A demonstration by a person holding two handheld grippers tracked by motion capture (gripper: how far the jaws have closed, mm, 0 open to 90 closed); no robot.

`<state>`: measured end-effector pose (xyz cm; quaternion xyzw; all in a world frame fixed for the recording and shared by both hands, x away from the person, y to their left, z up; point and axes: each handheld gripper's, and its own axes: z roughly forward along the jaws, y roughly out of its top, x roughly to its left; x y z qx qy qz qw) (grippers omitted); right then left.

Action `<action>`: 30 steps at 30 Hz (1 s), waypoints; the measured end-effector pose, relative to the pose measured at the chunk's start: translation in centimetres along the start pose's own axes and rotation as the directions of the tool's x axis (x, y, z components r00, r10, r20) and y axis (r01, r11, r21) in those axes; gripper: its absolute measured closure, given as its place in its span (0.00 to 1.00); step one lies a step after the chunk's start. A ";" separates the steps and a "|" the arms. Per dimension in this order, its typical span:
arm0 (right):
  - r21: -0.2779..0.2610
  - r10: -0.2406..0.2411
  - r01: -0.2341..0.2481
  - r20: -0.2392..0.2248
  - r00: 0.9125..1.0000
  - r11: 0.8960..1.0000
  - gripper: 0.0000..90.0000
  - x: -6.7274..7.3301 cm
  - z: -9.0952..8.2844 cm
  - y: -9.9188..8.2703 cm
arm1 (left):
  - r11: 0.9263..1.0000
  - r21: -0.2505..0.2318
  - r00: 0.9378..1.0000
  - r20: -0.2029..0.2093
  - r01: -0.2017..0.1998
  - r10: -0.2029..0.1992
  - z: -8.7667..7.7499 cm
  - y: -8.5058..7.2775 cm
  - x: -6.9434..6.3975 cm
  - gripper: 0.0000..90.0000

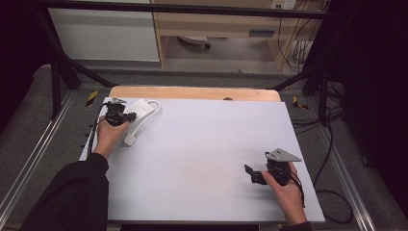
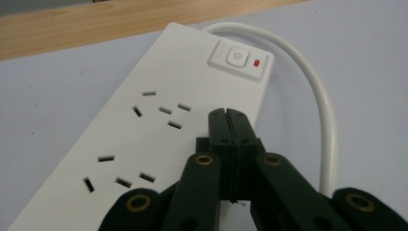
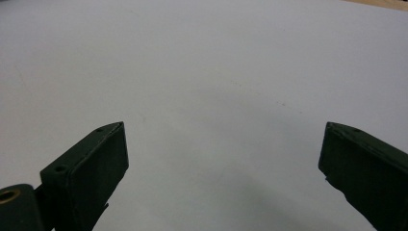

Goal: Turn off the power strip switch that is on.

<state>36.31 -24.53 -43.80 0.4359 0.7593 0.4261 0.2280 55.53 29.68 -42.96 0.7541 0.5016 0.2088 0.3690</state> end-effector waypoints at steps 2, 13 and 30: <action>0.000 0.000 0.000 -0.001 1.000 1.000 0.04 0.0 0.0 0.0 | 1.000 0.000 1.000 -0.005 -0.021 0.021 0.0 0.0 -0.1 1.00; -0.006 0.000 0.000 0.004 1.000 1.000 0.04 0.0 -0.1 0.0 | 0.999 -0.037 1.000 -0.022 -0.022 0.021 -0.3 0.3 -0.1 1.00; -0.009 -0.001 0.001 0.001 1.000 1.000 0.04 0.0 -0.1 0.1 | 0.992 -0.128 0.999 -0.034 -0.001 -0.003 -1.2 1.3 -1.0 0.66</action>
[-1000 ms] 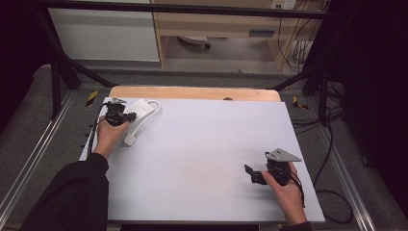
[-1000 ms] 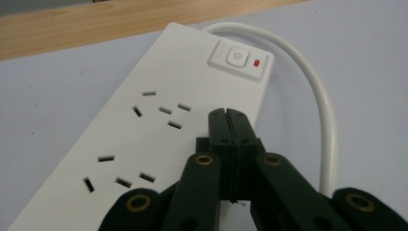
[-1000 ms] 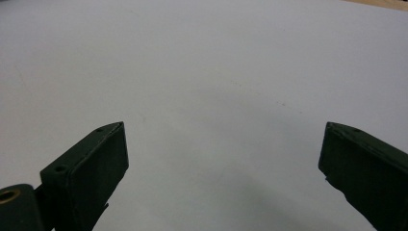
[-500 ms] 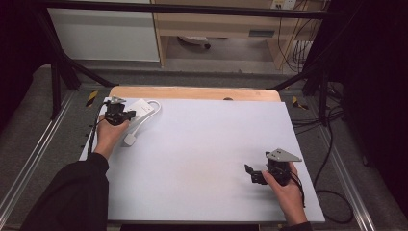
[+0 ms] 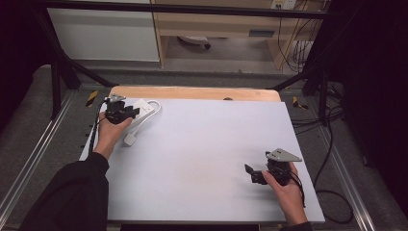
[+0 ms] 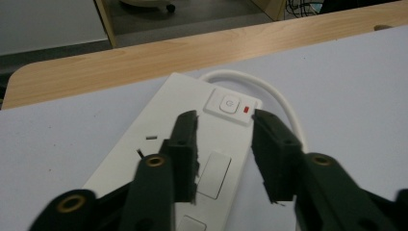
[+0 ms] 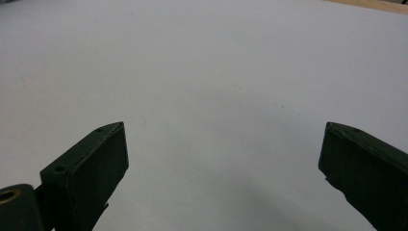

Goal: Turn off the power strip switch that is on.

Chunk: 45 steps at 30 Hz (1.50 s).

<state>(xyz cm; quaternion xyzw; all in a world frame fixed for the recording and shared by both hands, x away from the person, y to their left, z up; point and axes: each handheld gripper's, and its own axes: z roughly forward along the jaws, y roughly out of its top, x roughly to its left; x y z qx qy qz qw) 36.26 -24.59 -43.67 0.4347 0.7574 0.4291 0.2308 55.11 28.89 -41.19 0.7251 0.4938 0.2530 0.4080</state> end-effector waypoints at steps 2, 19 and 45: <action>0.001 -0.001 0.001 -0.001 1.000 1.000 0.04 0.0 0.0 0.0 | 1.000 -0.010 1.000 -0.005 0.001 -0.001 -0.2 0.2 -0.2 0.53; 0.000 0.003 -0.003 -0.002 1.000 1.000 0.04 0.0 0.0 0.0 | 0.999 -0.023 0.998 0.061 0.027 -0.025 -1.4 1.4 -2.1 0.09; -0.003 -0.001 0.001 -0.003 1.000 1.000 0.04 0.0 0.0 0.1 | 1.000 -0.017 0.990 0.140 0.011 -0.009 -6.9 1.9 -5.2 0.10</action>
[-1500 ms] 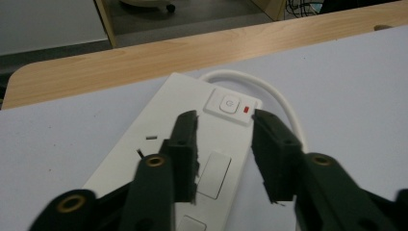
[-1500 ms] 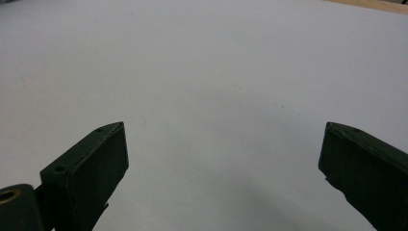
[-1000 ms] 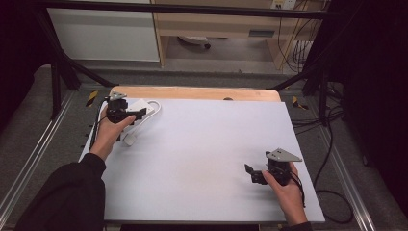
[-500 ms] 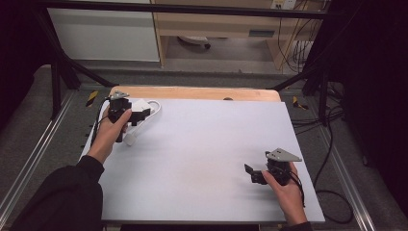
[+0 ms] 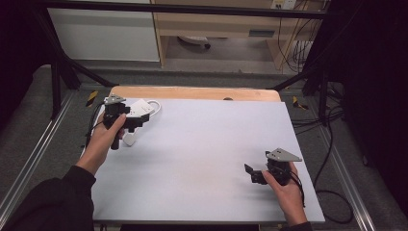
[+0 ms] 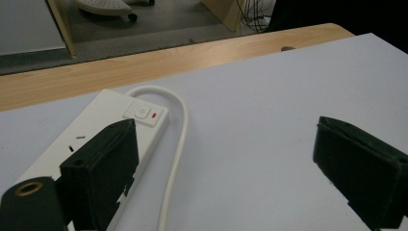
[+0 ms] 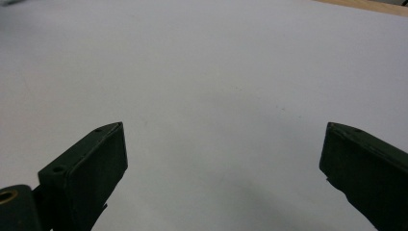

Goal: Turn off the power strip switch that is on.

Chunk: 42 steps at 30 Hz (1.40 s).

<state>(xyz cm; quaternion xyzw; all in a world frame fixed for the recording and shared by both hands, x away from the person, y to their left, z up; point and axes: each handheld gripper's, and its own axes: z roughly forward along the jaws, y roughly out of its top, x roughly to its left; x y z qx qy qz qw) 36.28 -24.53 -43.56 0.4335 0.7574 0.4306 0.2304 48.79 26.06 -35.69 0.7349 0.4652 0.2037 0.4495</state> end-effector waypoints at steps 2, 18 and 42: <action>-0.001 0.002 -0.002 -0.001 1.000 1.000 0.04 0.0 0.0 0.0 | 1.000 -0.004 1.000 -0.002 -0.004 0.004 -0.5 -0.1 -0.3 0.10; -0.004 -0.010 0.010 -0.015 1.000 1.000 0.03 0.0 0.0 0.1 | 0.999 -0.023 0.999 0.019 -0.029 0.030 -4.0 -2.0 -2.4 0.10; -0.001 -0.012 0.012 -0.014 1.000 1.000 0.03 0.0 0.0 0.0 | 0.999 -0.024 0.999 0.036 -0.021 0.022 -7.1 -6.5 -4.2 0.10</action>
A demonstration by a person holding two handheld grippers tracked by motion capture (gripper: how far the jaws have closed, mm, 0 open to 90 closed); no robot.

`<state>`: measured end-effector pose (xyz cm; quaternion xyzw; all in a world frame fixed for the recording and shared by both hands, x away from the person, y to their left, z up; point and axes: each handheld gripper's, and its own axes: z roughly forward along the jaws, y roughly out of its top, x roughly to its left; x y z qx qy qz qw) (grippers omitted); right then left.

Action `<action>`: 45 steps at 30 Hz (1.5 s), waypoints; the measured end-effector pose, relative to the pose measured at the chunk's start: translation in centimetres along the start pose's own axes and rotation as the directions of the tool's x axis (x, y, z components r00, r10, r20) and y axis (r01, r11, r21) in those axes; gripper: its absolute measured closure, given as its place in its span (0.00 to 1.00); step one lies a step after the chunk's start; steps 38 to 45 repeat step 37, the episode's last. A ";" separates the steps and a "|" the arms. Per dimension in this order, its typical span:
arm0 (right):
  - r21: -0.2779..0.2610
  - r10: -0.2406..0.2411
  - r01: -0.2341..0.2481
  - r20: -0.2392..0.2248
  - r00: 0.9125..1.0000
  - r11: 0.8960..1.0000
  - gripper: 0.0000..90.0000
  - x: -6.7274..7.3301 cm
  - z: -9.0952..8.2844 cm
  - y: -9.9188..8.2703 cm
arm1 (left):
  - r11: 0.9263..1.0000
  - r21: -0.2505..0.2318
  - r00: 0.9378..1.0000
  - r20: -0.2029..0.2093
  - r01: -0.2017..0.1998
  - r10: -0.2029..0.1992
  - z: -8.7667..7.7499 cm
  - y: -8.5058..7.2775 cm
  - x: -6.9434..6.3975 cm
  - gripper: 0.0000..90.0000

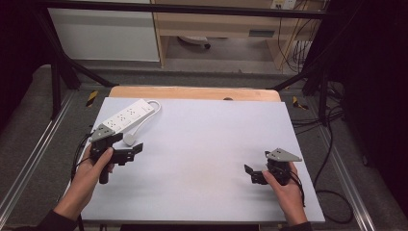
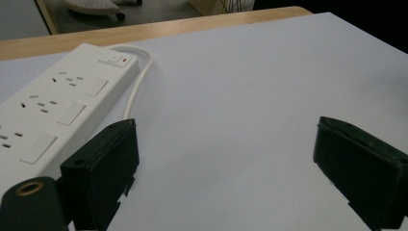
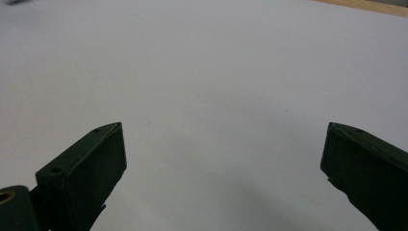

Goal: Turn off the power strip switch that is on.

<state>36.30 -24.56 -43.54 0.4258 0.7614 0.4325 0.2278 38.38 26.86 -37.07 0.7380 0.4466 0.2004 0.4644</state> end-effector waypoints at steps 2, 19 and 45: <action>0.001 0.000 0.000 0.000 1.000 1.000 0.03 0.0 0.0 0.0 | 1.000 0.001 1.000 0.000 0.011 -0.011 -0.3 -0.9 0.0 0.10; 0.002 0.003 -0.003 0.002 1.000 1.000 0.03 0.0 0.1 0.0 | 0.999 -0.015 0.999 -0.002 0.033 -0.033 -2.4 -4.1 -0.1 0.10; 0.042 0.011 -0.012 0.026 1.000 0.999 0.03 -0.3 0.5 -0.4 | 0.997 0.072 0.999 0.043 -0.002 -0.001 -2.5 -9.0 -1.9 0.09</action>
